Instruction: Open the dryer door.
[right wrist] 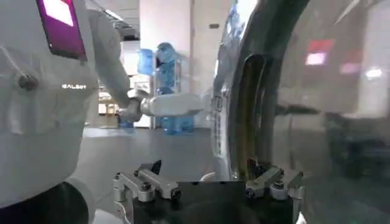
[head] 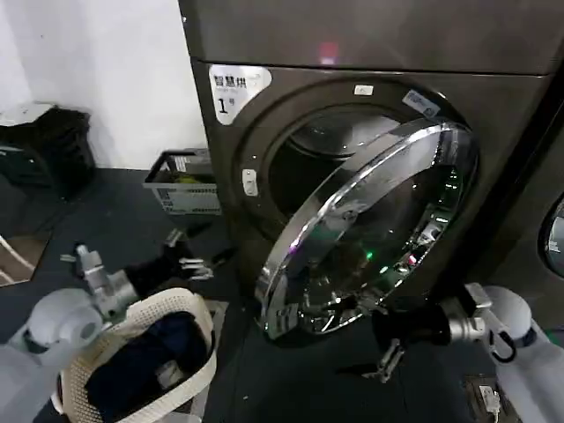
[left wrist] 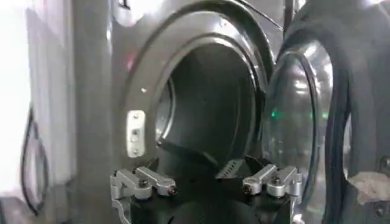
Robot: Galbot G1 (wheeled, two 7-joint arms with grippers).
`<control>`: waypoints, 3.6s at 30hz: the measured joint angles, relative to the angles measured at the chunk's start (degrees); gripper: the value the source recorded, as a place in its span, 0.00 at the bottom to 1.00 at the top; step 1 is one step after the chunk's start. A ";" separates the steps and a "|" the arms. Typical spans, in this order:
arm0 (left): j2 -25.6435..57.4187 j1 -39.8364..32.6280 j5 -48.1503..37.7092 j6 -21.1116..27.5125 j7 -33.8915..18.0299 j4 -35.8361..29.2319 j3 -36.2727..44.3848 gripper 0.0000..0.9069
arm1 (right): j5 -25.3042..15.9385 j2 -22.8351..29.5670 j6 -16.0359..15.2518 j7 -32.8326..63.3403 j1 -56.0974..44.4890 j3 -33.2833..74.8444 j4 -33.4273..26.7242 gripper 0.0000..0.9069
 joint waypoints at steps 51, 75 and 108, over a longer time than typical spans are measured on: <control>-6.49 -22.01 2.95 1.54 13.75 0.41 32.03 1.00 | 1.71 17.38 1.30 51.30 -27.65 62.66 6.83 1.00; -23.24 -40.09 1.56 0.62 12.42 9.71 52.06 1.00 | -6.25 18.92 -10.02 79.05 -33.17 79.61 8.31 1.00; -42.81 -47.22 4.07 -2.32 5.12 24.59 57.27 1.00 | -6.83 19.83 -11.27 79.74 -36.00 90.33 7.93 1.00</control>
